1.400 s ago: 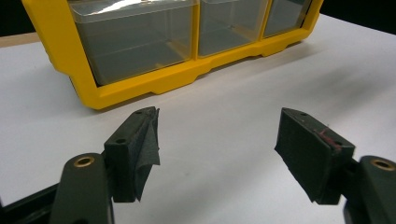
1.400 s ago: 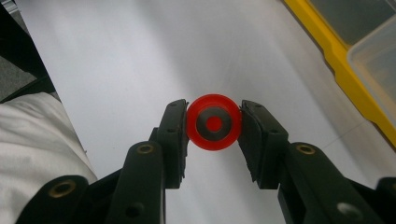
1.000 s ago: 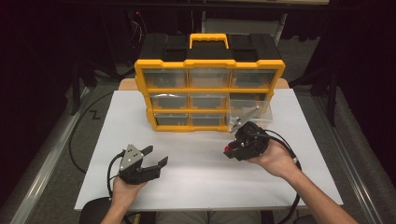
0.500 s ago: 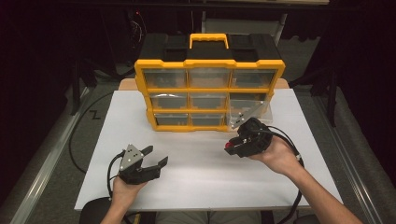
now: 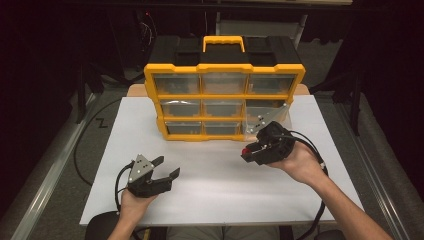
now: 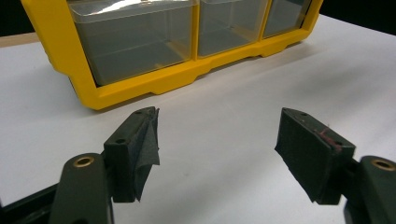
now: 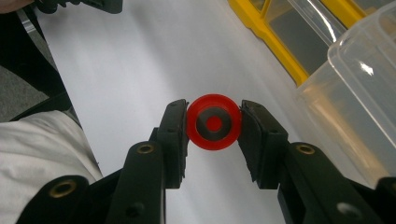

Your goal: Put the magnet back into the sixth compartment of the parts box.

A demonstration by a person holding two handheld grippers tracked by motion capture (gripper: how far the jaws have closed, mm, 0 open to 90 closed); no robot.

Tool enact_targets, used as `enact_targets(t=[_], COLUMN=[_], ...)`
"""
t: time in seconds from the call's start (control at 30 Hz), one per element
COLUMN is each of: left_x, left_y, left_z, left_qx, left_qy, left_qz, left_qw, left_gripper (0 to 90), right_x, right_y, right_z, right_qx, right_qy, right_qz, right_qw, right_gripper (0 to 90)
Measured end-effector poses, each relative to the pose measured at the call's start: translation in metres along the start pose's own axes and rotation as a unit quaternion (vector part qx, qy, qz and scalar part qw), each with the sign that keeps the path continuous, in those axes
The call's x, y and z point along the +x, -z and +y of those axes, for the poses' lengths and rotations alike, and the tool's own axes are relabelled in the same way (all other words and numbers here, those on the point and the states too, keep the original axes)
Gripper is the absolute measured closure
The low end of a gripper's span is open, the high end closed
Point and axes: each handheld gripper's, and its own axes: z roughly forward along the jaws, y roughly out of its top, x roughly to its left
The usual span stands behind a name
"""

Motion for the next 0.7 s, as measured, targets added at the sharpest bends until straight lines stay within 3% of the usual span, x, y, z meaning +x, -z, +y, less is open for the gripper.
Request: enact_targets(t=[0.7], left_x=[0.0], left_y=[0.0], left_z=[0.0], left_qx=[-0.001], left_qy=[0.0], left_qz=[-0.001], left_qw=[1.0], left_gripper=[29.6], right_x=[-0.006], right_y=[0.017], right_z=[0.009], right_qx=[-0.014], right_qy=[0.004], right_qz=[-0.001], right_qw=[0.9999], right_gripper=[65.1])
